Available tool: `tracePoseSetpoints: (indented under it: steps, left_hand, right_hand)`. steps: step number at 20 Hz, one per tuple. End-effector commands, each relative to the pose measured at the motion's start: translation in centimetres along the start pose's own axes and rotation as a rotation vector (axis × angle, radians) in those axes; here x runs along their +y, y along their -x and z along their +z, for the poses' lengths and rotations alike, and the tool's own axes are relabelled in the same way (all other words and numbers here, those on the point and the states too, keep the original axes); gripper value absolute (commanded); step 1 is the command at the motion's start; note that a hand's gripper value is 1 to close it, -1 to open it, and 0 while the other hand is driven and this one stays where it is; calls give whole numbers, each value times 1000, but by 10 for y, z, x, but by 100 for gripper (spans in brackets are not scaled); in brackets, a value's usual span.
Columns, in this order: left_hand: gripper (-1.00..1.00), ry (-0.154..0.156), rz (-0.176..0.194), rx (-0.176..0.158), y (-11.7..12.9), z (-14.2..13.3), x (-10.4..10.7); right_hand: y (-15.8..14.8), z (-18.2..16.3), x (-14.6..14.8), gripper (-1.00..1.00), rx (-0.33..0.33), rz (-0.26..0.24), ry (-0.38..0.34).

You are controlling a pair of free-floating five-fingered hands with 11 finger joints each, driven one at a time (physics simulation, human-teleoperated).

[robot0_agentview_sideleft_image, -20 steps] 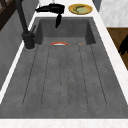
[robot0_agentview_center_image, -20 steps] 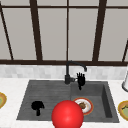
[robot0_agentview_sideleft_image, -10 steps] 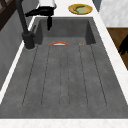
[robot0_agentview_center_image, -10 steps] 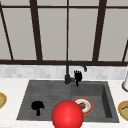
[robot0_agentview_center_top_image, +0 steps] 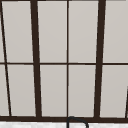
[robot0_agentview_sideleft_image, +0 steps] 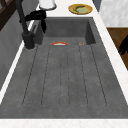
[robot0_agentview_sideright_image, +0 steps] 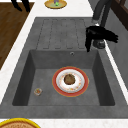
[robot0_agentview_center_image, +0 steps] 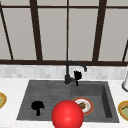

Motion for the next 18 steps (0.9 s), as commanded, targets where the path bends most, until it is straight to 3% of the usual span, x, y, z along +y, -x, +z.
tracePoseSetpoints:
  steps: [1, 6, 8, 11, 17, 18]
  left_hand:
    - [0, 0, 0, 0, 0, 0, 0]
    - [0, 0, 0, 0, 0, 0, 0]
    - [0, 0, 0, 0, 0, 0, 0]
    - [0, 0, 0, 0, 0, 0, 0]
    - [0, 0, 0, 0, 0, 0, 0]
    - [0, 0, 0, 0, 0, 0, 0]
  right_hand:
    - [-12, -16, 12, -100, 23, 22, -33]
    - [-23, -25, 21, -100, 62, 35, -16]
    - [-16, -34, 26, -100, 39, 19, -17]
    - [-8, -41, 26, -100, 64, -2, -11]
    - [0, -44, 39, -100, -25, -19, -69]
    - [-3, -42, 41, 100, -31, -14, -72]
